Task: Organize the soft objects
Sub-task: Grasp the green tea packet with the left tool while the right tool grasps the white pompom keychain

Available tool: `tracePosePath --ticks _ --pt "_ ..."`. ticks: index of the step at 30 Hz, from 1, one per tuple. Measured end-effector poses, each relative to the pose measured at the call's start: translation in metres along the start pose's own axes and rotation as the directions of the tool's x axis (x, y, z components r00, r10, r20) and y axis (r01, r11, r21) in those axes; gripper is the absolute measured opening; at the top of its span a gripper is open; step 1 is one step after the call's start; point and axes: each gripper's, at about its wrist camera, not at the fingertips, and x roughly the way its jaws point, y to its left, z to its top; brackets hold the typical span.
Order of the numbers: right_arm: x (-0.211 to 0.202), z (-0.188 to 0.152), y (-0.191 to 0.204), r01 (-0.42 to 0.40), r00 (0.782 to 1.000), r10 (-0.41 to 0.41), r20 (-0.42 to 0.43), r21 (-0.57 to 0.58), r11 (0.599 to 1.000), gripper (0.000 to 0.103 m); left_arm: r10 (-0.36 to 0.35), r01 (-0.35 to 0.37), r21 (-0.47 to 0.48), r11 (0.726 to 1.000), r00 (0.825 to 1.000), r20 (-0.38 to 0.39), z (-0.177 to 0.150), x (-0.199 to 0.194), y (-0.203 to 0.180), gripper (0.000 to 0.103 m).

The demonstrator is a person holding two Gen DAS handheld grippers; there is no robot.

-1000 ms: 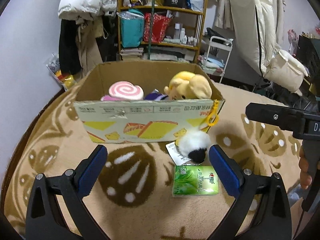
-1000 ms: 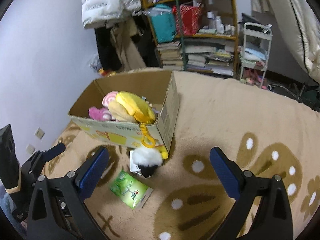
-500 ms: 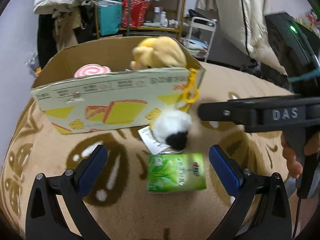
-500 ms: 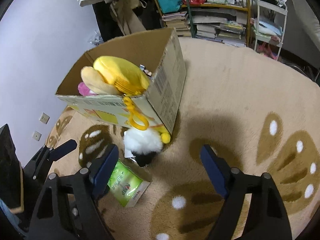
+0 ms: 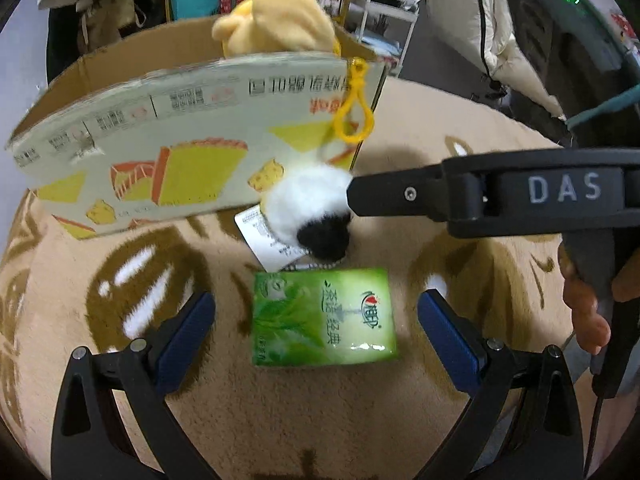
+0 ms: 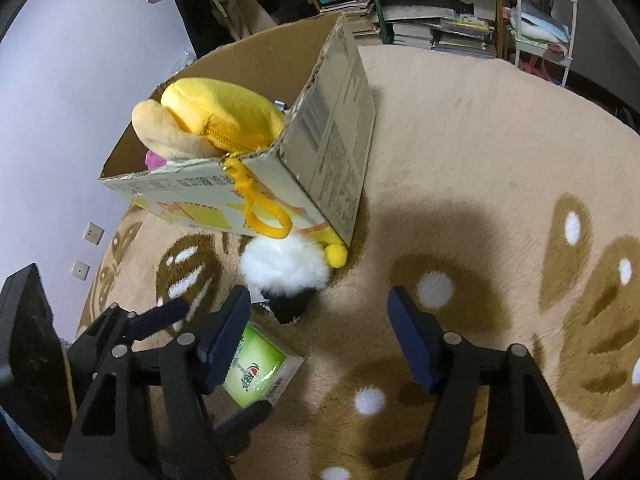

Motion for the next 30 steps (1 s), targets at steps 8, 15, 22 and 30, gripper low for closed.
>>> tracePosePath --ticks 8,15,22,30 --pt "0.008 -0.001 0.005 -0.023 1.0 0.024 -0.013 0.004 1.0 0.074 0.046 -0.046 0.004 0.999 0.998 -0.041 -0.005 0.013 0.002 0.099" --pt "0.021 -0.001 0.012 -0.045 0.999 0.046 -0.005 0.021 0.999 0.064 0.038 -0.041 -0.048 0.998 0.997 -0.072 -0.011 0.022 0.018 0.074" --pt "0.029 0.001 0.019 -0.043 0.999 0.043 0.022 0.007 0.999 0.057 0.08 -0.086 -0.101 0.991 0.995 -0.059 -0.011 0.019 0.041 0.074" --pt "0.042 0.007 0.007 -0.025 1.0 0.025 0.008 0.044 0.999 0.052 0.124 -0.13 -0.124 0.984 0.991 -0.052 -0.012 0.014 0.06 0.074"
